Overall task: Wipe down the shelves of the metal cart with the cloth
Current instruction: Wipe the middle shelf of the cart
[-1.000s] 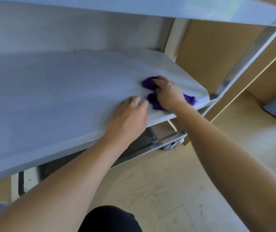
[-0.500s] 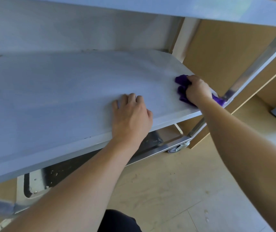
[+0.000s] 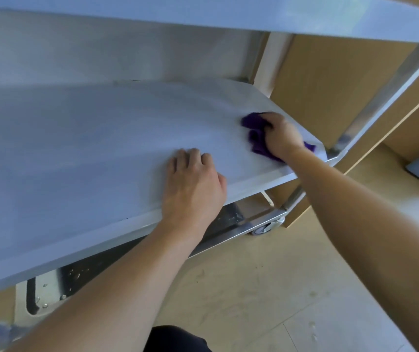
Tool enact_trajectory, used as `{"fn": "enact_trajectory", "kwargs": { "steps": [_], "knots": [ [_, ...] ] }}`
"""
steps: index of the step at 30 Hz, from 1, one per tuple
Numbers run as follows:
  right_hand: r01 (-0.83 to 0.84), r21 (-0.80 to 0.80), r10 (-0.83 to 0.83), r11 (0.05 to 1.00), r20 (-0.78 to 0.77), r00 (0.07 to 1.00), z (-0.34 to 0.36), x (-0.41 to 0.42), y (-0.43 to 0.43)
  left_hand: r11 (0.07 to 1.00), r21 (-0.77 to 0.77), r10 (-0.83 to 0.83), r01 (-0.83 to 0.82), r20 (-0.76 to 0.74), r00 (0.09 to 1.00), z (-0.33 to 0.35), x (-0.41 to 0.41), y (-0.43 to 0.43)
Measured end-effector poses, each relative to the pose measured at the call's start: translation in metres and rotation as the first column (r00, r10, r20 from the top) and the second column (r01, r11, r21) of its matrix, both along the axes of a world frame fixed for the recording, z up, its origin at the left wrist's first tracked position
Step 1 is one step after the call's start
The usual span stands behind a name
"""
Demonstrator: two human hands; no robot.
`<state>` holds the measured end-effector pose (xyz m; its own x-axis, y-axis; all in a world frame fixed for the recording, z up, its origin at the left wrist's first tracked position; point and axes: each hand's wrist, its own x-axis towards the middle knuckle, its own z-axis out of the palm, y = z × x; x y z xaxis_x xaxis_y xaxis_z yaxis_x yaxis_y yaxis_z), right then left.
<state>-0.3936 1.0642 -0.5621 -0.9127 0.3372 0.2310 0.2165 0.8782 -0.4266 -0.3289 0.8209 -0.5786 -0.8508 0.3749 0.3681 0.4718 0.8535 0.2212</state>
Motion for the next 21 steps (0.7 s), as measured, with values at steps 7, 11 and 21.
{"fn": "enact_trajectory", "kwargs": {
  "steps": [7, 11, 21],
  "knots": [
    [0.105, 0.086, -0.115, 0.991, 0.12, 0.986, 0.006, -0.028, -0.009, 0.999, -0.031, 0.022, -0.022, 0.001, 1.0, -0.001, 0.003, 0.005],
    [-0.286, 0.067, 0.28, 0.956, 0.091, 0.956, -0.004, -0.043, -0.088, 1.0, -0.001, 0.012, -0.012, -0.005, 1.0, -0.002, 0.001, 0.002],
    [-0.035, -0.023, 0.035, 0.999, 0.0, 0.999, 0.008, -0.029, -0.005, 1.0, -0.005, -0.03, 0.03, -0.017, 0.999, -0.005, -0.001, 0.001]
  ]
}}
